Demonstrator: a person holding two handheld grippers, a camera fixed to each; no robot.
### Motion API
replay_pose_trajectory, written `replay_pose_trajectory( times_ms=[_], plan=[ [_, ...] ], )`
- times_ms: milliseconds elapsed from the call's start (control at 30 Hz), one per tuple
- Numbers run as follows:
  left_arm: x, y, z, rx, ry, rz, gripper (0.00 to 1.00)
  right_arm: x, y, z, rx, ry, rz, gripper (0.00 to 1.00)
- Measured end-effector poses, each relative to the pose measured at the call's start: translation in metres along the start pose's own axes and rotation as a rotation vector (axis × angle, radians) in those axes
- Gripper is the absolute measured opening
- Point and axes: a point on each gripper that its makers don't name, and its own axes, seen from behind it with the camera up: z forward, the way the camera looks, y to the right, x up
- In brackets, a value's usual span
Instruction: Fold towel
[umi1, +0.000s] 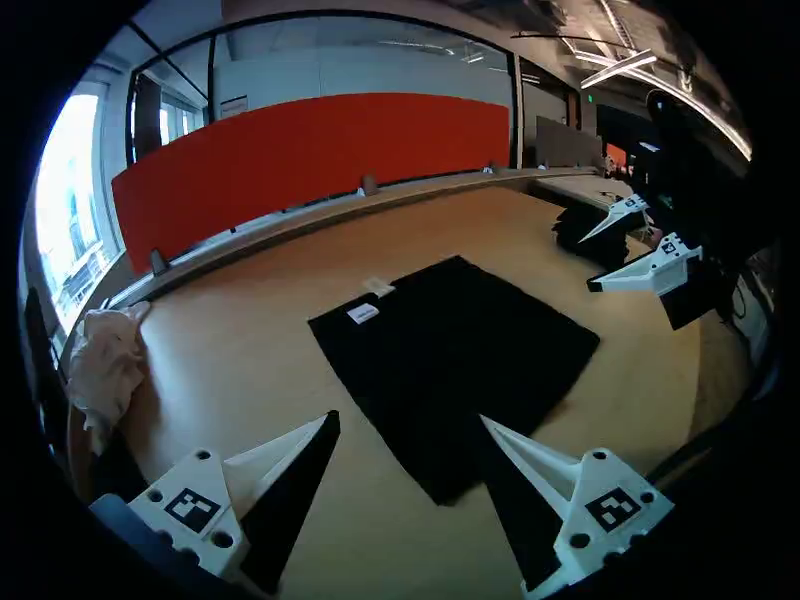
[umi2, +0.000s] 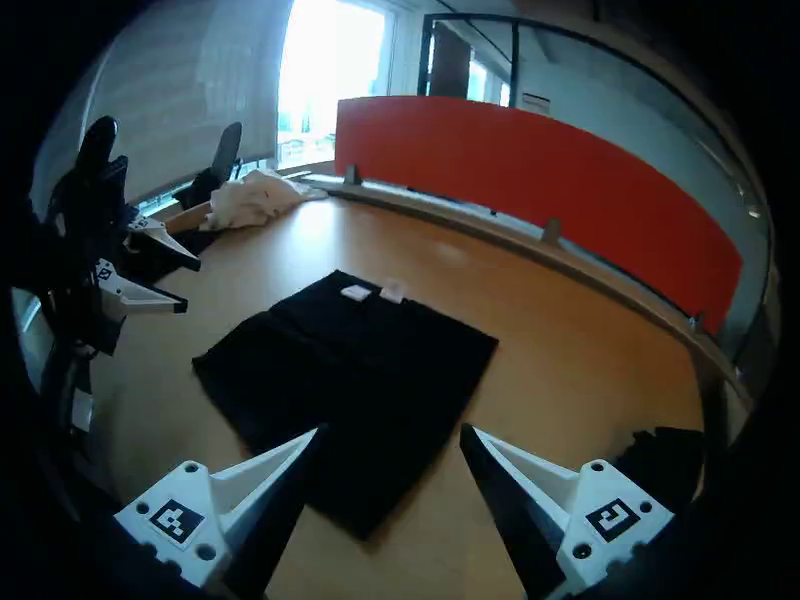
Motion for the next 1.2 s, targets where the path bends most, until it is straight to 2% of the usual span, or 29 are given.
replay_pose_trajectory(
  times_ms=[367,600,1000,1200],
  plan=[
    [-0.035,0.014,0.018,-0.049,-0.091,0.034,0.93,-0.045,-0.011,0.016,0.04,-0.091,-0.018,1.0],
    [-0.053,0.021,0.026,-0.082,-0.146,0.035,0.92,-0.071,-0.017,0.022,0.067,-0.148,-0.025,1.0],
    [-0.082,0.034,0.032,-0.124,-0.247,0.028,0.92,-0.091,-0.018,0.025,0.091,-0.193,-0.018,1.0],
    [-0.088,0.037,0.033,-0.136,-0.278,0.013,0.92,-0.098,-0.018,0.026,0.104,-0.21,-0.033,1.0]
  ],
)
